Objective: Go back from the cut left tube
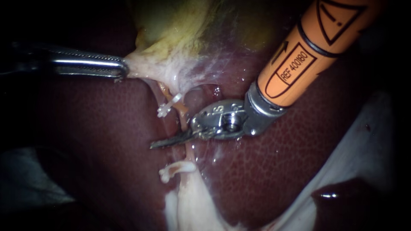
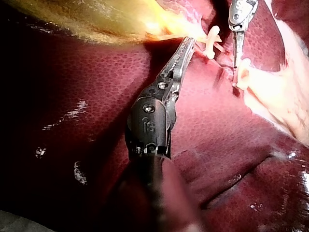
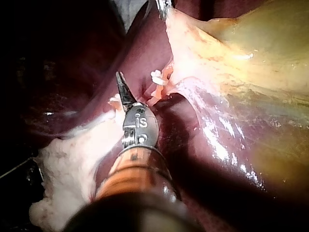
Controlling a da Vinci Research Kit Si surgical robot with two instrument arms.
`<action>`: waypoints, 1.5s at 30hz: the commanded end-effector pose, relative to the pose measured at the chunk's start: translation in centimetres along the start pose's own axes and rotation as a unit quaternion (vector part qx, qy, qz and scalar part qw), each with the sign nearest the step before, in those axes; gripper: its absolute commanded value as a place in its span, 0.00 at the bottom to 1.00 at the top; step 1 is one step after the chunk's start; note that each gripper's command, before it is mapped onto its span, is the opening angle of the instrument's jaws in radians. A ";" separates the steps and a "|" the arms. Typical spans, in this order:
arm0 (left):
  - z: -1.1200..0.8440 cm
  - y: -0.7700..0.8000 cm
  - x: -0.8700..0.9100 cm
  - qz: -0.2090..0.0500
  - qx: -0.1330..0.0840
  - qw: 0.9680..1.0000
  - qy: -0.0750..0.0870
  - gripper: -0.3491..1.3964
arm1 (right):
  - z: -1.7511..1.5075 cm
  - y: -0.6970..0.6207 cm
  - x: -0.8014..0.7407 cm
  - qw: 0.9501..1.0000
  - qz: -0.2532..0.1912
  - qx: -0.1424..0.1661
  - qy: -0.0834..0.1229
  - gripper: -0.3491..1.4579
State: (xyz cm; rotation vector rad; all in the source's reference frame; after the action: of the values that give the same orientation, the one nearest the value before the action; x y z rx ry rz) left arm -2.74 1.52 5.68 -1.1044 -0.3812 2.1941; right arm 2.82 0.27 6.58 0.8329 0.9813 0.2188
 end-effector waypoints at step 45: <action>-0.01 -0.04 -0.03 0.000 0.000 1.000 0.000 0.00 | -1.91 -0.84 -0.47 0.956 -0.106 -0.267 -0.058 0.99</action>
State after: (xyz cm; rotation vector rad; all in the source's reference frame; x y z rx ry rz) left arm -2.70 1.53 5.71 -1.1051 -0.3818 2.1952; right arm 0.85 0.45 5.76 0.2309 0.8272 0.2274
